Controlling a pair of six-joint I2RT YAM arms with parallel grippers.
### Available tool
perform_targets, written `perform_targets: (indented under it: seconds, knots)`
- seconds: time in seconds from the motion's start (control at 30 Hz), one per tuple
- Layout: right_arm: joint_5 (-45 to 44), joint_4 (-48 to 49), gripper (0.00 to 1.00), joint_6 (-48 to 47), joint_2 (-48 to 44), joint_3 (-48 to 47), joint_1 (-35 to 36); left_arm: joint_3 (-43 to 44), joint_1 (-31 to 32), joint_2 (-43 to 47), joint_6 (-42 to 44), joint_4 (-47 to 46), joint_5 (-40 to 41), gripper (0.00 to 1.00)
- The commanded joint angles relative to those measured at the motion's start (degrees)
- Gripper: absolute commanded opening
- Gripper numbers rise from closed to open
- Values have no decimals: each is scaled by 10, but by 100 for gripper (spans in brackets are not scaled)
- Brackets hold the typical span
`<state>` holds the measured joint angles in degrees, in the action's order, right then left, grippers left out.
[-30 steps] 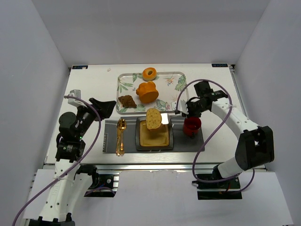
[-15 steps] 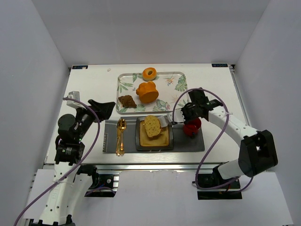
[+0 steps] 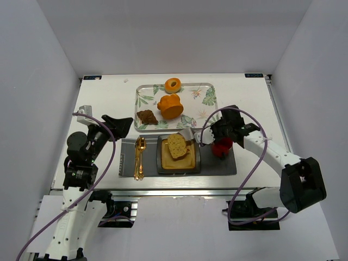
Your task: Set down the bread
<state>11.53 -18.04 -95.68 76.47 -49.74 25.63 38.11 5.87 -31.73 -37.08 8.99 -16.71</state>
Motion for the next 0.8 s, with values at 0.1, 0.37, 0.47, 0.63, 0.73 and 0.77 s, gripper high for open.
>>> perform_targets:
  seconds: [0.1, 0.37, 0.47, 0.63, 0.73, 0.77]
  knots:
    - [-43, 111, 0, 46, 19, -32, -12, 13, 2, 0, 2, -3, 6, 93]
    - [-57, 89, 0, 166, 62, -111, -63, 12, 2, 3, 5, -1, 10, 93]
    - [-53, 37, 0, 275, 78, -146, -104, 9, 2, 3, 4, -6, 7, 93]
    - [-94, -15, 0, 496, 125, -150, -200, -2, 2, 4, 3, -14, 5, 93]
    - [-152, -4, 0, 610, 148, -132, -242, -8, 2, 2, 1, -24, 0, 93]
    - [-175, 7, 0, 641, 153, -118, -249, -10, 2, -3, 2, -27, 0, 93]
